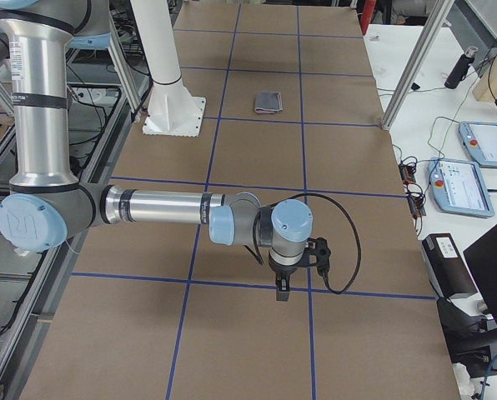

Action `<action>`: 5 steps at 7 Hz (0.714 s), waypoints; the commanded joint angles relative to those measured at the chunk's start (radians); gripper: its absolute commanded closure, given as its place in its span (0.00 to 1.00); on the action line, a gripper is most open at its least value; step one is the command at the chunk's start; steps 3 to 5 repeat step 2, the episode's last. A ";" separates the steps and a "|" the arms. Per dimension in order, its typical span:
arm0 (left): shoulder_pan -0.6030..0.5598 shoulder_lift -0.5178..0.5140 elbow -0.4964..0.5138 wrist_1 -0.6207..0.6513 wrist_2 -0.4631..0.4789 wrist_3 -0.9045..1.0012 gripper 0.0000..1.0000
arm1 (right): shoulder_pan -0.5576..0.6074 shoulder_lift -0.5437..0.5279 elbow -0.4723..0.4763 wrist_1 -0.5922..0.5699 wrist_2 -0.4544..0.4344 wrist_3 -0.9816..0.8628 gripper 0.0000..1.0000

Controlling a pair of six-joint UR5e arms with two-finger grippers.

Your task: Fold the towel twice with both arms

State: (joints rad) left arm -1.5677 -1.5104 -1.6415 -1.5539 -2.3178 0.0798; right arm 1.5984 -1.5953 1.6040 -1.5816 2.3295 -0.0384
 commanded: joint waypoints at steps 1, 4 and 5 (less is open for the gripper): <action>0.000 -0.001 -0.001 0.000 0.000 0.000 0.00 | 0.000 0.000 0.002 0.000 0.001 0.002 0.00; 0.000 -0.001 0.000 0.000 0.000 0.000 0.00 | -0.002 0.002 0.002 0.000 0.001 0.002 0.00; 0.000 -0.001 0.000 0.000 0.000 0.000 0.00 | -0.002 0.002 0.002 0.000 0.001 0.002 0.00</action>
